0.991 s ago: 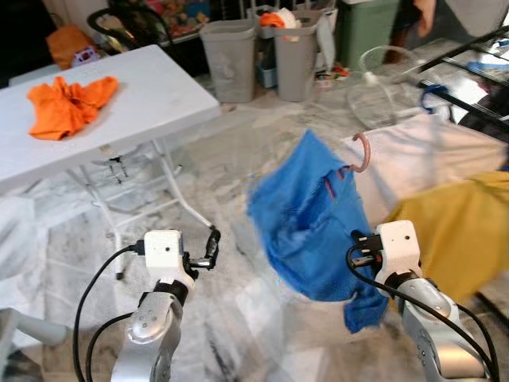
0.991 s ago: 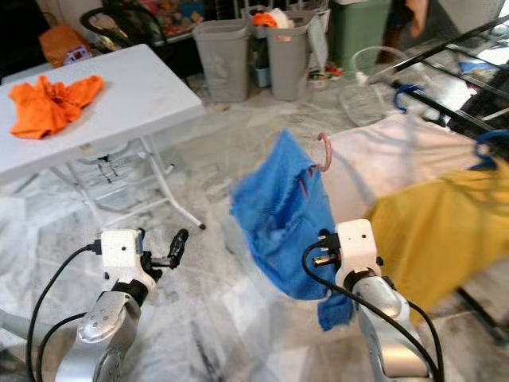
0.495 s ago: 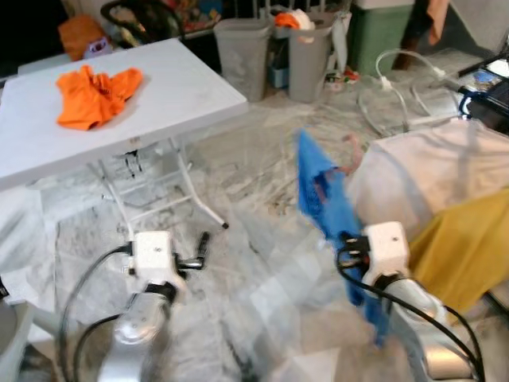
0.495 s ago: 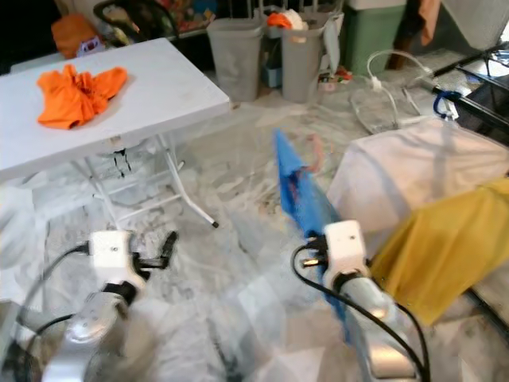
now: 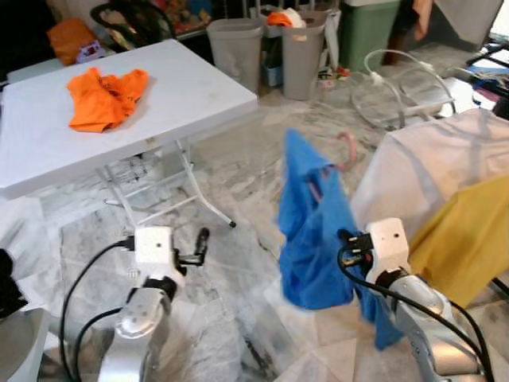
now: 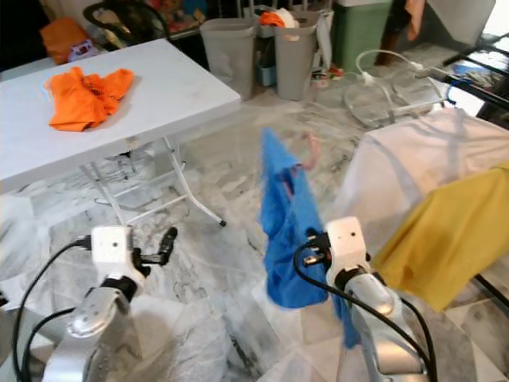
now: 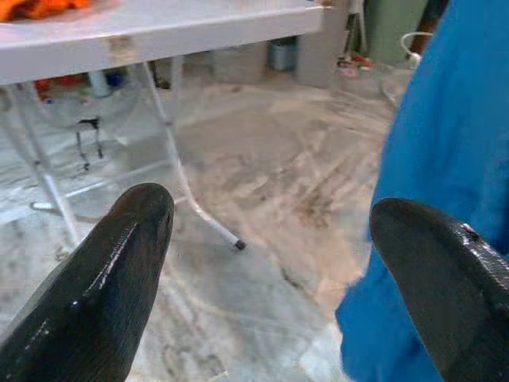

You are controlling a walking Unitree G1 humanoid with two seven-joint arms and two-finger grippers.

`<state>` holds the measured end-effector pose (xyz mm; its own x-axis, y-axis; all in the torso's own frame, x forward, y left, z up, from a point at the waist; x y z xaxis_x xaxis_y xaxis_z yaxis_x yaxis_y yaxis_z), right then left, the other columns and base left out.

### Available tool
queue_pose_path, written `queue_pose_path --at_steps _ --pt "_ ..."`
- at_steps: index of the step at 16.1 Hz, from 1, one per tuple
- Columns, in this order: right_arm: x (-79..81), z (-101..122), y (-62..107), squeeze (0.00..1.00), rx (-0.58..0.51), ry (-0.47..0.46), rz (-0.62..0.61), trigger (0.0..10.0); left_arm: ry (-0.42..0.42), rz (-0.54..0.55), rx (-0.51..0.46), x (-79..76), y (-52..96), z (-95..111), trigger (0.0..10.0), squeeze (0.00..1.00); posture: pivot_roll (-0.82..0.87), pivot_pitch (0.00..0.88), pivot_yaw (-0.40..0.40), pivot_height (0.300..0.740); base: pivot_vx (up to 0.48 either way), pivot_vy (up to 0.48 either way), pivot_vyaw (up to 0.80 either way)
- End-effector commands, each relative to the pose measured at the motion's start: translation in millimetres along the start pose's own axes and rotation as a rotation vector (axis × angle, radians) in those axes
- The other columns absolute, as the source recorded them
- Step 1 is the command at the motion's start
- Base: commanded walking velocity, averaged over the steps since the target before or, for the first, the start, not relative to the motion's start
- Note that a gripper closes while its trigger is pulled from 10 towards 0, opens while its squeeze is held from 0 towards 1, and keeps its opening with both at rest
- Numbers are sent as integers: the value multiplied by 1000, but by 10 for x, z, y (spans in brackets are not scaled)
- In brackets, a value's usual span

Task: Hang hanger

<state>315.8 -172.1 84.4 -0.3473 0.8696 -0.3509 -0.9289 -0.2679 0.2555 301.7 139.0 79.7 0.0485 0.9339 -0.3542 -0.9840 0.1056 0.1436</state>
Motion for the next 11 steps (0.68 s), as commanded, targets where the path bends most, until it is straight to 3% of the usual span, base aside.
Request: queue_pose_path --at_steps 1,4,8,11 --pt "-84 131 7 0 -51 25 12 10000 -8 -18 7 -51 -27 -10 10000 0 -121 4 86 740 0 0 0" --pt "-104 270 41 0 -106 29 155 10000 -35 -22 25 -41 -45 -32 10000 0 -123 0 89 740 0 0 0" --pt "79 567 178 0 -196 -70 411 10000 -70 -70 74 -39 -86 -90 10000 0 -122 0 96 740 0 0 0" --pt "160 811 341 0 -253 -77 567 10000 -136 -113 81 -57 -188 -61 10000 0 -137 0 107 740 0 0 0"
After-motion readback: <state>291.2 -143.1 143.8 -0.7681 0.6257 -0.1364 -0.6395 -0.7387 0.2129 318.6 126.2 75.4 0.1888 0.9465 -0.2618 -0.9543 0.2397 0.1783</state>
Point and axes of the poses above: a point about 5 cm out from each wrist's last joint towards the gripper, its own y axis pointing back from the gripper into the wrist, its own z axis along the axis of the wrist's last joint, x = y × z, the point moved 5 cm from there along -y, pointing out of the wrist towards the gripper, and after that the axes turned 15 degrees about y, right-handed, at the moved point
